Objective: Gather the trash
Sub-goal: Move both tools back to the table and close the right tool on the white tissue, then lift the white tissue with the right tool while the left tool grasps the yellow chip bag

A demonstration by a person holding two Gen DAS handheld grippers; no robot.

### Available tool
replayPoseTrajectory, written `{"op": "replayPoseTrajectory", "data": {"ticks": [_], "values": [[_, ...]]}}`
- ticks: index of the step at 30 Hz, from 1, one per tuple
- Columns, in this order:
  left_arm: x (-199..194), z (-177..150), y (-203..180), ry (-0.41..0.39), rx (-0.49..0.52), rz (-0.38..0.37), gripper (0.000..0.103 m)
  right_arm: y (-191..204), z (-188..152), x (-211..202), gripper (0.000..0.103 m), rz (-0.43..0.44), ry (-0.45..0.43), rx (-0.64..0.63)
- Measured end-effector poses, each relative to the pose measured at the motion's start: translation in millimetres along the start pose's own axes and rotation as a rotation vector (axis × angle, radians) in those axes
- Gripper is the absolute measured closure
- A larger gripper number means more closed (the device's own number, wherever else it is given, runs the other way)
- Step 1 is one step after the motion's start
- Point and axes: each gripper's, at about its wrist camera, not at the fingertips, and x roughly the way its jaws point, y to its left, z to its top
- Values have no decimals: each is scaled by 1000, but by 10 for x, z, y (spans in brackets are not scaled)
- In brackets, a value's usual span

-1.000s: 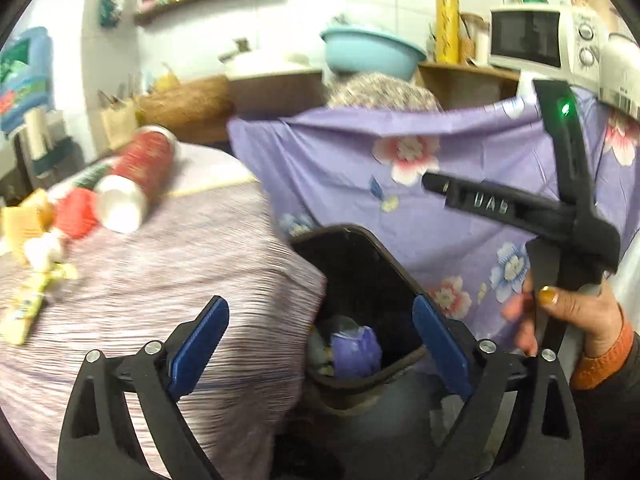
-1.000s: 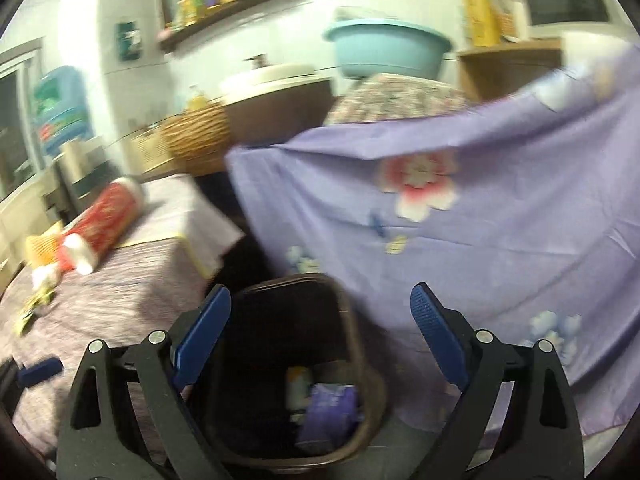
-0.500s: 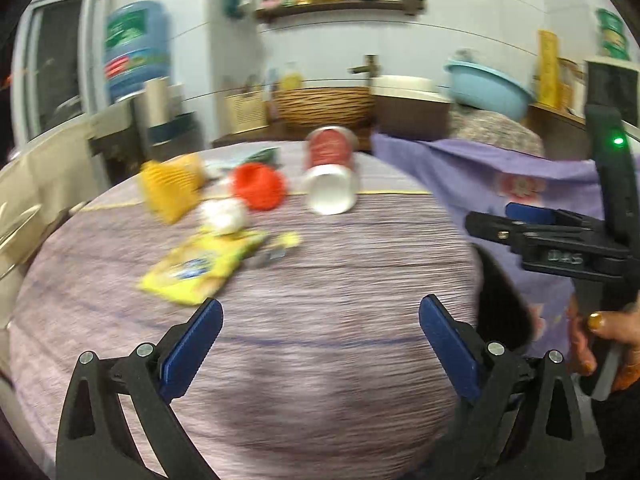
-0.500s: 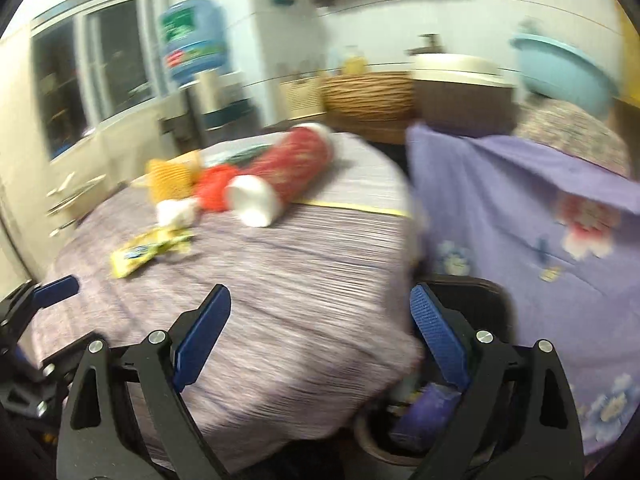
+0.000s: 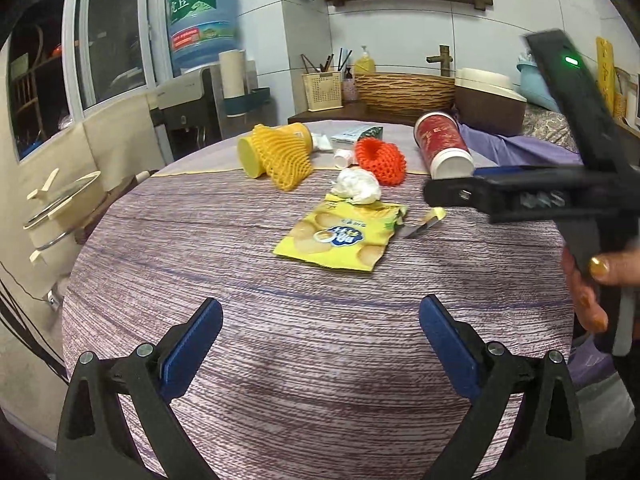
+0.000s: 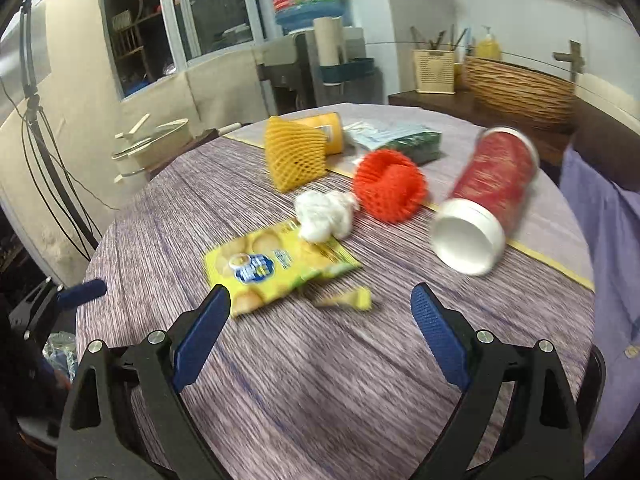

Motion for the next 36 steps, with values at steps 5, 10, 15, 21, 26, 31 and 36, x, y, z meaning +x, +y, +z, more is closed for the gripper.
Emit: {"op": "replayPoseTrajectory", "data": {"ticks": [5,10,15,21,26,31,36], "values": [[-6,-17,112,-1,-20,4,6,165,284,467,12,-26,78,-34],[-5,-21,166,-5,-29,-9,6,218,470,881,19,-84,133,-65],[34,-9,175,-1,-25,-24,6,161,548,1170,31,-126,181,-58],[85,12,170,10,-15,-40,6,107,527,1211,65,-138,182,-53],[141,50,117,25,-2,-65,6,104,528,925,68,-104,116,-36],[189,129,7,29,31,-87,6,46,520,601,68,-69,54,-5],[277,224,-147,46,71,-126,7,-69,478,289,68,-53,0,39]]}}
